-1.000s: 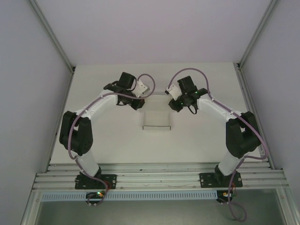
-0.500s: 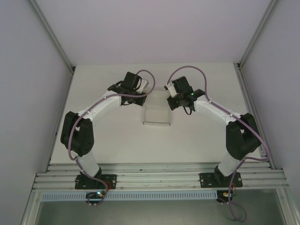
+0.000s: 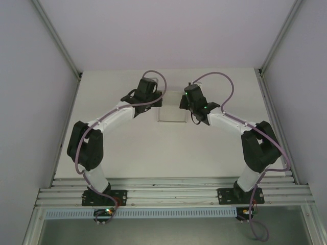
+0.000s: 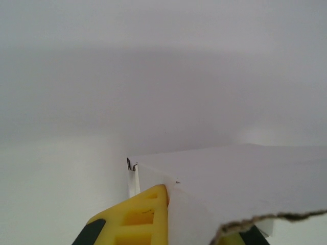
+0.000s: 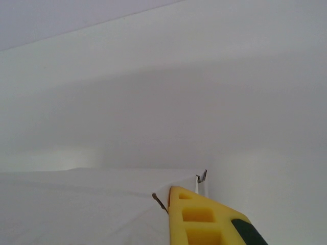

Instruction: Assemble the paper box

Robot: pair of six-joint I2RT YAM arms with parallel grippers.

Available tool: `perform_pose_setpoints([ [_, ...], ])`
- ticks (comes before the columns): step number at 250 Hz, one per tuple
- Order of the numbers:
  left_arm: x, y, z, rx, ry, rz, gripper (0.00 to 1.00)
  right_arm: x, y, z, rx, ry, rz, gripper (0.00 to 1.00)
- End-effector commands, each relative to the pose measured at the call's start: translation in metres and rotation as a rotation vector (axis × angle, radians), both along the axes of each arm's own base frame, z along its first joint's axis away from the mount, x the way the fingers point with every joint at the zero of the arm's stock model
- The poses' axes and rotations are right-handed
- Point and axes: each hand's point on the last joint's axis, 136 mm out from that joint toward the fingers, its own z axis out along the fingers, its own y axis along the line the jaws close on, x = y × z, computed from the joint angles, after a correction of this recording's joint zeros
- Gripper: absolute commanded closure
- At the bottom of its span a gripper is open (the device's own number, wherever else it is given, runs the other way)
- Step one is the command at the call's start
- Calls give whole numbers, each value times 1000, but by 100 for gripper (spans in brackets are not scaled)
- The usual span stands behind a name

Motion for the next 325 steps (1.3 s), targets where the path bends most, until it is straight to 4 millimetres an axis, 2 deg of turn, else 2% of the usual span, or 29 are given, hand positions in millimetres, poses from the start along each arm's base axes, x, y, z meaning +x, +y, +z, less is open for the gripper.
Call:
perform_pose_setpoints([
  [1, 12, 7, -28, -3, 36, 84, 100, 16, 7, 18, 73, -135, -23, 100],
  [52, 8, -4, -51, -26, 69, 42, 100, 11, 5, -11, 30, -115, -3, 100],
  [84, -4, -2, -57, -19, 70, 24, 100, 4, 8, -27, 1, -100, 23, 100],
  [126, -24, 0, -62, -4, 6, -7, 100, -15, 10, -49, -36, -76, 48, 100],
  [172, -47, -3, -70, -20, -7, -58, 99, -37, 22, -53, -136, -110, 103, 100],
  [228, -69, -3, -57, -35, -31, -114, 79, -59, 22, -59, -191, -131, 153, 100],
  [264, -83, 0, -46, 14, -40, -140, 59, -71, 22, -64, -253, -140, 152, 100],
  [319, -111, 5, -28, 18, -43, -163, 3, -82, 26, -64, -306, -147, 149, 100],
  [325, -114, 7, -26, 15, -40, -165, 0, -83, 25, -64, -310, -147, 143, 100],
])
